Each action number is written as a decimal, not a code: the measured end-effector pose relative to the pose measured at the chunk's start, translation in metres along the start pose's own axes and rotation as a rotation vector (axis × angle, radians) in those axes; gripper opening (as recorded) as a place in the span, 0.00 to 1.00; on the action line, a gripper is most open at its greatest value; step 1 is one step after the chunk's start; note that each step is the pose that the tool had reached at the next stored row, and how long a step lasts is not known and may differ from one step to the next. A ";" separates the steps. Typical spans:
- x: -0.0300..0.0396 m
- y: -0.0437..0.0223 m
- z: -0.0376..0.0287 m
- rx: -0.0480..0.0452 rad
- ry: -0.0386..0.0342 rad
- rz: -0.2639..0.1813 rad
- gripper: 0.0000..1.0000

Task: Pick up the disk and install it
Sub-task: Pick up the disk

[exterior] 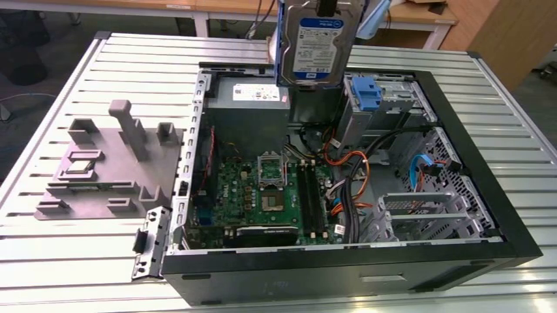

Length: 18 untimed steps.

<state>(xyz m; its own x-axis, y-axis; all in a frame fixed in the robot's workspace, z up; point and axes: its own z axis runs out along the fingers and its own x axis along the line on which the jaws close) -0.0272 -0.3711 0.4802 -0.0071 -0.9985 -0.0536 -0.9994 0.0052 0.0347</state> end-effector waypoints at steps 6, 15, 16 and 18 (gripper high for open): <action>0.0109 -0.0013 -0.0006 0.0001 -0.0001 0.002 0.35; 0.0266 -0.0027 -0.0016 0.0002 -0.0001 0.005 0.35; 0.0287 -0.0028 -0.0016 0.0003 -0.0003 0.005 0.35; 0.0328 -0.0029 -0.0018 0.0003 -0.0003 0.005 0.35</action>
<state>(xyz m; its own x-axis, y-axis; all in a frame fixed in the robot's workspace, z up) -0.0244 -0.4040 0.4802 -0.0125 -0.9985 -0.0537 -0.9993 0.0106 0.0347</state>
